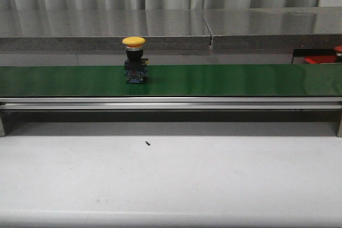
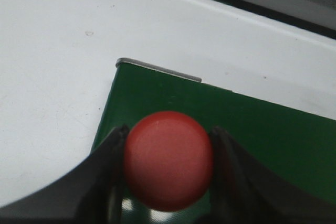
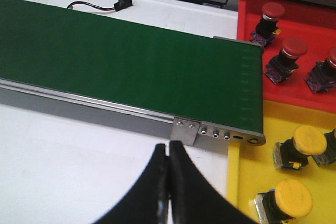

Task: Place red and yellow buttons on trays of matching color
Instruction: 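Lower the red button onto the belt and open the left gripper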

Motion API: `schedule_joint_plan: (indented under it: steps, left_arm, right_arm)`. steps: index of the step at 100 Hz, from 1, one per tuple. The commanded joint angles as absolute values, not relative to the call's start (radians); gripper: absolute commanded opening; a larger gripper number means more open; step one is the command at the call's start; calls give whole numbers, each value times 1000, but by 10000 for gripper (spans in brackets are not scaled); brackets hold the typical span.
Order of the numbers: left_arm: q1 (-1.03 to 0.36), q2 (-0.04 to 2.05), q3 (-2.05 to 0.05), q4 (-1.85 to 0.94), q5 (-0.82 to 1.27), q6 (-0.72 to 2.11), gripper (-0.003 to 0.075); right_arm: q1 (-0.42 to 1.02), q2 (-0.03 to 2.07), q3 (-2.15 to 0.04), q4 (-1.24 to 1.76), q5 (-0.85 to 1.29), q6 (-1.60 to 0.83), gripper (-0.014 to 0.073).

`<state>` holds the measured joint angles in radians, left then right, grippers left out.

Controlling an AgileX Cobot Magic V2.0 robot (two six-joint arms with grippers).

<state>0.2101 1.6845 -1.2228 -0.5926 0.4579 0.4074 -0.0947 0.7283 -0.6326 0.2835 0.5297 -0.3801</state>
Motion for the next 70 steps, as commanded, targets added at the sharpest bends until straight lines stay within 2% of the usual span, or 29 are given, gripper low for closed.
schedule_joint_plan:
  steps: [1, 27, 34, 43, 60, 65, 70]
  left_arm:
    - [203, 1673, -1250, -620, 391, 416, -19]
    - [201, 1711, -1250, -620, 382, 421, -15]
    - [201, 1711, -1250, -620, 382, 422, 16]
    - [201, 1709, -1250, -624, 382, 428, 141]
    - [193, 1684, -1250, -631, 379, 428, 536]
    - [181, 1665, -1250, -631, 372, 428, 600]
    - [171, 1643, -1250, -631, 365, 428, 624]
  right_arm:
    - [-95, 724, -657, 292, 466, -385, -118]
    - [-95, 724, -657, 292, 466, -385, -118]
    - [-95, 724, -657, 292, 466, -385, -118]
    - [-95, 724, -657, 292, 466, -385, -118]
    - [-95, 724, -657, 292, 466, -385, -118]
    - [-95, 724, -657, 292, 466, -385, -118]
    - [-95, 724, -657, 292, 466, -385, -118]
